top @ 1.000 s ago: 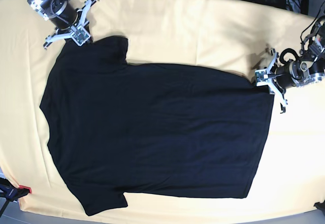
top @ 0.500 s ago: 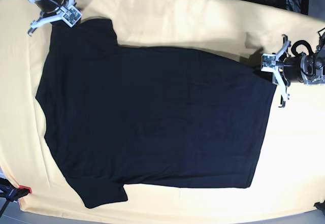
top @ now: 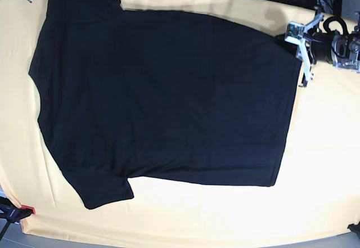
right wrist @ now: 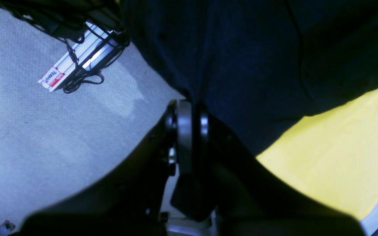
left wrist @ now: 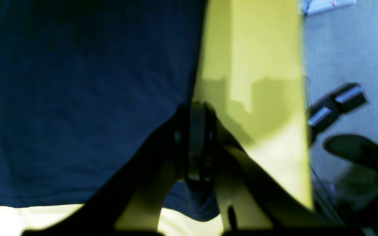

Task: Fold the T-shirt properly
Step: 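Lift and pull the grasped edge toward the robot with both grippers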

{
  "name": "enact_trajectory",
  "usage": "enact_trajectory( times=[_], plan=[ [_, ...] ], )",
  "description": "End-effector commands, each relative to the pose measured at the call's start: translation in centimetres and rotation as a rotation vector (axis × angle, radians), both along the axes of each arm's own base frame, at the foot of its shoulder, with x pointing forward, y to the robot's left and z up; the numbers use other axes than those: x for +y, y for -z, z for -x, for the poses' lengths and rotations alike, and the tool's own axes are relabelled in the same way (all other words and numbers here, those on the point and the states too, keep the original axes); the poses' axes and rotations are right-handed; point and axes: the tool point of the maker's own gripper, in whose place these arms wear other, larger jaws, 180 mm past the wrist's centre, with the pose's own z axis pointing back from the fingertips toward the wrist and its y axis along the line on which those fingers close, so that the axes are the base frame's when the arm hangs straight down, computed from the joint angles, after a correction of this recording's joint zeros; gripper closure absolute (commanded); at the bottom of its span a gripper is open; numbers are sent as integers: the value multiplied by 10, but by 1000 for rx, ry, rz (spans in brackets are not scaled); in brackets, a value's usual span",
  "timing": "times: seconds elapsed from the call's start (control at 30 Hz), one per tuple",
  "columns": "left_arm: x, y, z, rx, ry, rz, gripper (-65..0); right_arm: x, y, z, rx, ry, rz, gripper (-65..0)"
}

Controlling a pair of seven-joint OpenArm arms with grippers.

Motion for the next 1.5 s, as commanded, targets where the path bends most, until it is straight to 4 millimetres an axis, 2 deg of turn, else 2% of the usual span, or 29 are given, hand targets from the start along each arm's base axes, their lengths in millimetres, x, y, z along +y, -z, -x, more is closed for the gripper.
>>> enact_trajectory(
  times=[0.0, 0.13, 0.23, 0.33, 0.43, 0.53, 0.63, 0.67, 0.73, 0.93, 1.1, 1.27, 1.47],
  plan=[
    [1, -7, 2, -1, 13, -9, 0, 0, -3, 6, 15, -9, 3, 0],
    [-1, -2, 19, 25, 40, -47, 0, 0, -3, 7, 15, -7, 1, 0],
    [-4, -1, 18, 10, 50, -43, 0, 2, -8, -18, -80, 6, -13, 0],
    [-2, 3, 7, -58, 68, -78, 0, 2, -16, -56, -214, -6, -8, 0],
    [-9, -3, -35, -265, -32, -52, 0, 4, -29, -94, -334, -24, -20, 0],
    [-14, -18, -80, -456, -184, -6, 0, 5, -46, -127, -441, -69, -22, 0],
    [-19, -35, -121, -602, -354, 91, 0, 14, -67, -157, -565, -93, -72, 0],
    [-19, -37, -131, -628, -398, 118, 0, 20, -74, -165, -597, -93, -111, 0],
    [-19, -33, -141, -643, -460, 148, 0, 20, -69, -177, -597, -80, -164, 0],
    [-13, -4, -158, -627, -571, 158, 0, -5, -46, -217, -580, -12, -232, 0],
    [2, 0, -173, -711, -636, 148, 0, -27, -41, -245, -604, 43, -222, 0],
    [-2, -1, -172, -709, -626, 167, 0, -27, -51, -263, -637, 83, -293, 0],
    [-7, -1, -170, -699, -602, 184, 0, -21, -51, -263, -628, 56, -303, -13]
  ],
)
